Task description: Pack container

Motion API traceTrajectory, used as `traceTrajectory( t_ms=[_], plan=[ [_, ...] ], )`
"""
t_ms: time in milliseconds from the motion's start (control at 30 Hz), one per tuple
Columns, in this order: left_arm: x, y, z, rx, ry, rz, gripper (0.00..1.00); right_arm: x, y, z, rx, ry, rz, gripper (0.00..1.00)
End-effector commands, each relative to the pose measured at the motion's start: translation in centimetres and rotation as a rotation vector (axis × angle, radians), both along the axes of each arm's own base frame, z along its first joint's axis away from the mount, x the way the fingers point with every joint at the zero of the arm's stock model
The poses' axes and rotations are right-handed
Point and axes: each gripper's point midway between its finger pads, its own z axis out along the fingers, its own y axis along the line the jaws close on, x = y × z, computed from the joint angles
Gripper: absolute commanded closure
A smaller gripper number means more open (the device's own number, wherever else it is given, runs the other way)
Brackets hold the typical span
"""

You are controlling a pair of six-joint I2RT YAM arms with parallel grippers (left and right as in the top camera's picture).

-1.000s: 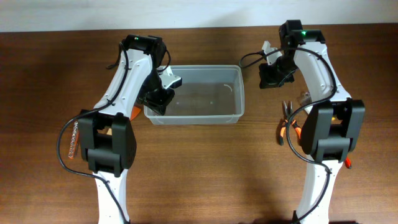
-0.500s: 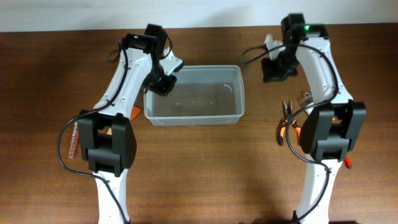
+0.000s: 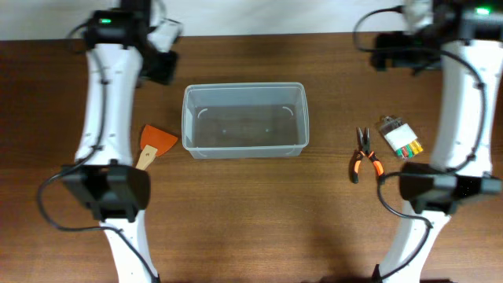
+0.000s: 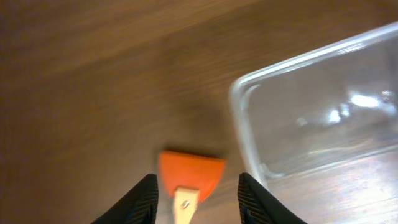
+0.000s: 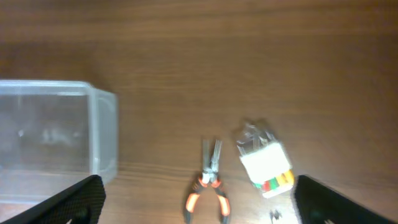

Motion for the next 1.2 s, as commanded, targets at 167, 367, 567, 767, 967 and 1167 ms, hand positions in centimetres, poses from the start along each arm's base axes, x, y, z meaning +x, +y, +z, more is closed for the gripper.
traceTrajectory(
  t_ms=[167, 367, 567, 767, 967, 1167],
  plan=[
    [-5.1, 3.5, 7.6, -0.018, -0.082, 0.111, 0.3, -10.1, -2.5, 7.5, -0.004, -0.107, -0.175, 0.01],
    [-8.0, 3.3, 9.9, -0.034, -0.088, 0.146, 0.01, -17.1, -0.7, 6.5, 0.017, -0.055, -0.198, 0.01],
    [-10.8, 3.2, 13.8, -0.043, -0.184, 0.156, 0.01, -23.0, 0.8, 2.3, 0.042, 0.059, -0.219, 0.01],
    [-13.7, 3.0, 16.3, -0.048, -0.262, 0.16, 0.01, -24.2, 1.1, -0.6, 0.054, 0.149, -0.22, 0.01],
    [-17.1, 3.3, 15.5, -0.026, -0.287, 0.171, 0.01, -23.3, 0.9, -2.3, 0.056, 0.157, -0.22, 0.01],
    [-19.0, 4.2, 11.3, 0.015, -0.321, 0.201, 0.01, -22.9, 0.8, -4.1, 0.059, 0.18, -0.22, 0.01]
  ],
)
